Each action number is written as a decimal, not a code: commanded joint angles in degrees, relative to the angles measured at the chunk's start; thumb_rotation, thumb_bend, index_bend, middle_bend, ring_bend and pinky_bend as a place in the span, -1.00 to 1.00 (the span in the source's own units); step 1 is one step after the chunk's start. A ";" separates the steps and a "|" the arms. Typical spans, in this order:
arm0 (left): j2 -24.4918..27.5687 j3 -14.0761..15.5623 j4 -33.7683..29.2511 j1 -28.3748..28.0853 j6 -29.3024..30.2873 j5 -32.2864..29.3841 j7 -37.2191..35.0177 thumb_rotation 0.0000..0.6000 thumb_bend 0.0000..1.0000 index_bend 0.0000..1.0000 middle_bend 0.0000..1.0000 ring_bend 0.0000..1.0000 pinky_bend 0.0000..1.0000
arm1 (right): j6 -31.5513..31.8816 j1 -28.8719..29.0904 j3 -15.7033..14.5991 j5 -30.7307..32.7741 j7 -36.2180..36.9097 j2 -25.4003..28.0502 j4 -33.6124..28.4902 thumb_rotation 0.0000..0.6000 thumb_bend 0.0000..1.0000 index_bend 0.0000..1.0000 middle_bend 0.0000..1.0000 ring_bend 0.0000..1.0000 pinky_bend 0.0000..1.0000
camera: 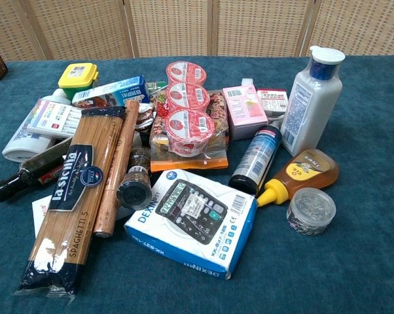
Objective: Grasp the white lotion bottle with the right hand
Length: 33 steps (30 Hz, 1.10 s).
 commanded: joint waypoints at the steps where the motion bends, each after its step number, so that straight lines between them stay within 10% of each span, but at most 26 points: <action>1: -0.15 0.11 0.10 -0.12 -0.53 -0.29 -0.26 0.78 0.03 -1.00 -0.96 -0.97 -1.00 | -0.61 0.18 0.08 0.40 0.45 -0.03 0.12 0.92 -0.37 -1.00 -1.00 -1.00 -1.00; 21: 0.81 -0.60 -1.66 -2.07 -2.13 1.02 -2.27 0.77 0.03 -1.00 -0.96 -0.97 -1.00 | -5.50 1.54 -0.13 1.06 11.69 -0.52 1.89 0.92 -0.37 -1.00 -1.00 -1.00 -1.00; 33: 1.78 -0.46 -2.17 -2.15 -1.80 1.52 -2.11 0.78 0.03 -1.00 -0.96 -0.97 -1.00 | -17.15 7.75 0.36 0.03 32.46 -2.90 4.08 0.85 -0.53 -1.00 -1.00 -1.00 -1.00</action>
